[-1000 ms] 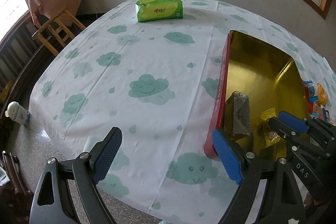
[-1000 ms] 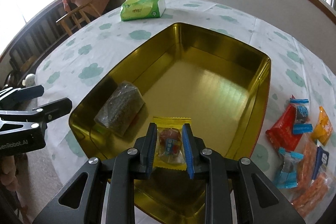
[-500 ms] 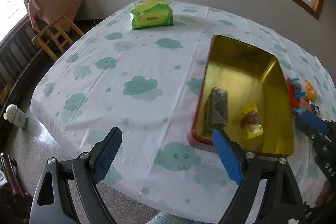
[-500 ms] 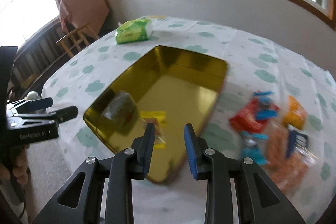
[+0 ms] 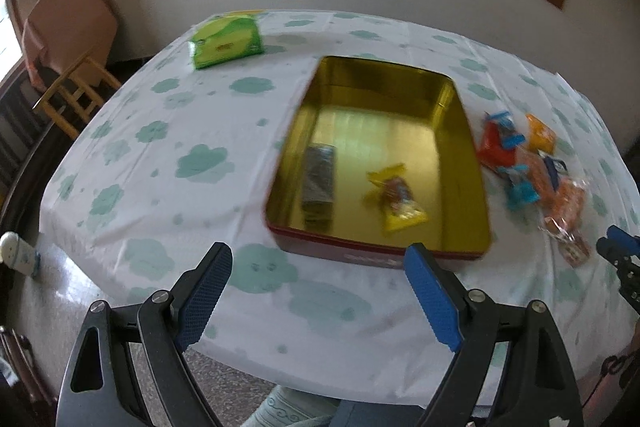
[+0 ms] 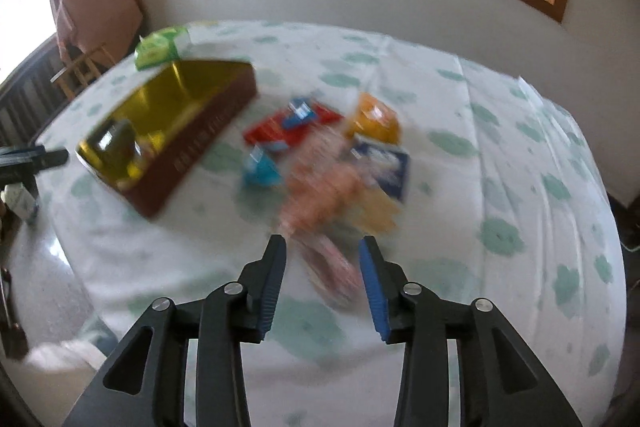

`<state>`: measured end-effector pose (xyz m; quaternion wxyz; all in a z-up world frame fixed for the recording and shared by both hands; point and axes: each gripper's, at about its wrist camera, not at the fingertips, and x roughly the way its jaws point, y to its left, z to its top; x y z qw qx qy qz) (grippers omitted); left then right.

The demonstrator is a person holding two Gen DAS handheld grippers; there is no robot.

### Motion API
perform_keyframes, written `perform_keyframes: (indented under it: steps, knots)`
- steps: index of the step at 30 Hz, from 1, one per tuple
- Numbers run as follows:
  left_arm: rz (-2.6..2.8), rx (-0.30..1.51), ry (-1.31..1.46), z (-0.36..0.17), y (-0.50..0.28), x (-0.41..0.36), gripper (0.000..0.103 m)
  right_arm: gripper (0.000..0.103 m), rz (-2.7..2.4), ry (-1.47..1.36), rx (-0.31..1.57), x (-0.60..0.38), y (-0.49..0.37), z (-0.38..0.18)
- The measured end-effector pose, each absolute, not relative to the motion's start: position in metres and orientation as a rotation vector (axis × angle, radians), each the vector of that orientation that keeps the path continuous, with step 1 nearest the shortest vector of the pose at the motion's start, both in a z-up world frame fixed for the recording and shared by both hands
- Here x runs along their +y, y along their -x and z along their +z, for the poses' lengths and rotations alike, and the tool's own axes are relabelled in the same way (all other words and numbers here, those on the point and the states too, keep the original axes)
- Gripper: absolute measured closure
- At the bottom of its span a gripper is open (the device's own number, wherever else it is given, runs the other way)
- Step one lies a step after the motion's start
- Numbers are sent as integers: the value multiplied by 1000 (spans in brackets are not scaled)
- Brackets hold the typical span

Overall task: Organize snacks
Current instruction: 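Grasp the pink wrapped roll with the right gripper, then grasp the blue-clipped candy bag with the left gripper while the right holds the roll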

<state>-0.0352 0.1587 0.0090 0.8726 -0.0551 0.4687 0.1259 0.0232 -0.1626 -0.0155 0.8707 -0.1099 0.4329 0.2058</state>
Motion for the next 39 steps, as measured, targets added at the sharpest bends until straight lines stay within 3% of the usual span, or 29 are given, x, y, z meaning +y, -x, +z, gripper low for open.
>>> perform_keyframes:
  steps: [15, 18, 20, 22, 39]
  knots:
    - [225, 1015, 43, 1, 44, 121, 17, 62, 546, 263, 932, -151, -40, -62]
    - [217, 1024, 38, -1, 44, 116, 17, 63, 543, 259, 919, -146, -36, -64]
    - [206, 1030, 37, -4, 45, 111, 17, 73, 541, 246, 914, -146, -32, -65]
    - [192, 1032, 30, -5, 44, 105, 17, 77, 539, 231, 911, -146, -28, -66]
    - [74, 1010, 15, -4, 19, 64, 17, 78, 205, 112, 863, -220, -38, -63]
